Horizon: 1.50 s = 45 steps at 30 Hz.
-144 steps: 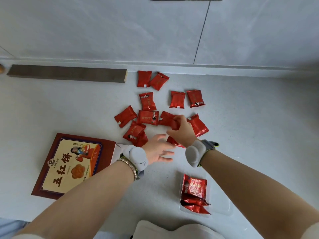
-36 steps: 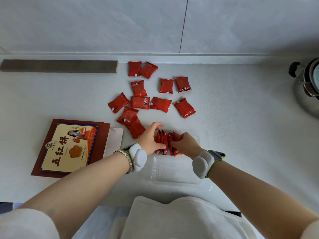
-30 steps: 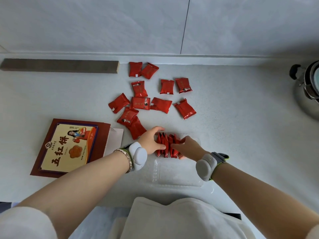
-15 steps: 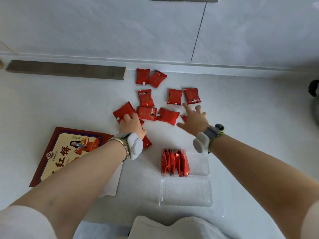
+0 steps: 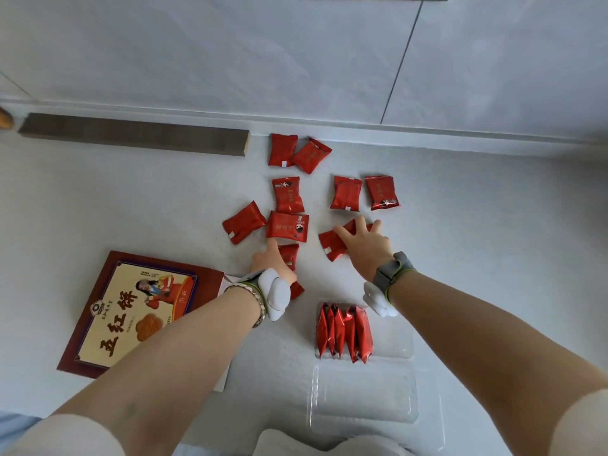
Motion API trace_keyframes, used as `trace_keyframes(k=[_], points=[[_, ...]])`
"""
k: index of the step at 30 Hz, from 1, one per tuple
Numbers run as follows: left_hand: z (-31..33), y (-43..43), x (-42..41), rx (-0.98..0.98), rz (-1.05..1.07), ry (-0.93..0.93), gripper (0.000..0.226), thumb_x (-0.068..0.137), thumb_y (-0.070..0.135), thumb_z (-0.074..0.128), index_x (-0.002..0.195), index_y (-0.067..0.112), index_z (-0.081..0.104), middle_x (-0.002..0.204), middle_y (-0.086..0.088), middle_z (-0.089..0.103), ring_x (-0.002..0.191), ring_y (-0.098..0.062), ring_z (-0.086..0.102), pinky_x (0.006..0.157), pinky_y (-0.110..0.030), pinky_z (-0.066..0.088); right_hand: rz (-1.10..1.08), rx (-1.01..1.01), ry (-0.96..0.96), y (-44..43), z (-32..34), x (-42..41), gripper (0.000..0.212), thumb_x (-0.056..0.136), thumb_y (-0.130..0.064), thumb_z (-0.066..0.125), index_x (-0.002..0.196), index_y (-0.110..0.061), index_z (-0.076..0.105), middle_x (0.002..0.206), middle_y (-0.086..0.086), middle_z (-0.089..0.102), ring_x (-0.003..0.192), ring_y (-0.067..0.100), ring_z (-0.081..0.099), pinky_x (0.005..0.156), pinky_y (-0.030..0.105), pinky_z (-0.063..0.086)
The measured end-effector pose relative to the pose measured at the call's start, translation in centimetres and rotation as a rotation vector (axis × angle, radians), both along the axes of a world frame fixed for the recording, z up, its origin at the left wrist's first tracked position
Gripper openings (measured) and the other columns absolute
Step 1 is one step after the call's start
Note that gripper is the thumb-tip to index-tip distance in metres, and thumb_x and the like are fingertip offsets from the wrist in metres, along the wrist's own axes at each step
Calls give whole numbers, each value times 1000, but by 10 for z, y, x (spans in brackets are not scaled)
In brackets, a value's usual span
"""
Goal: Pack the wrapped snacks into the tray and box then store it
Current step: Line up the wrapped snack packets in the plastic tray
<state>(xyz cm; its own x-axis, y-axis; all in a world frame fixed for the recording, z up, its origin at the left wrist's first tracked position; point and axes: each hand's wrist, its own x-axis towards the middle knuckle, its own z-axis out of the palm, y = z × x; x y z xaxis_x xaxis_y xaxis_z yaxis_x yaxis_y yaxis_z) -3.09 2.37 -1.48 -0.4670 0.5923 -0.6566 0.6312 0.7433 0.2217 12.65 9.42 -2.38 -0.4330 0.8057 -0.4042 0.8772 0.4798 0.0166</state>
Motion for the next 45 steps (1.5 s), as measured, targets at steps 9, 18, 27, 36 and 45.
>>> trace_keyframes(k=[9,18,27,36,45], points=[[14,-9,1,298,143,-156,33,83,14,65,116,11,65,118,-11,67,110,-29,61,84,-27,45,-518,-180,622,1,19,24,30,85,1,42,103,-5,65,107,16,61,95,31,59,76,30,46],[62,-10,31,768,34,-274,30,80,4,68,110,2,68,113,-13,69,109,-23,62,87,-17,41,-1080,-514,1333,-35,83,23,26,89,5,43,87,-8,65,79,6,64,65,16,63,52,15,56],[74,-24,56,867,-173,-287,29,83,-4,60,109,4,67,100,-13,64,93,-24,64,83,-23,51,-694,-682,1334,-76,104,35,65,88,9,45,133,-36,34,120,-2,44,91,8,55,63,12,49],[97,-36,62,797,-174,-359,69,73,6,75,136,18,47,97,0,58,92,-13,56,91,-25,46,-553,-303,1376,-81,96,47,25,82,5,63,89,-18,56,89,-5,58,70,-13,58,72,7,48],[91,-34,48,539,838,-1123,18,80,-3,66,95,7,66,103,-13,68,87,-22,66,84,-36,54,-417,110,1399,-83,76,64,18,81,3,64,91,-11,60,97,5,55,93,-6,53,86,7,42]])
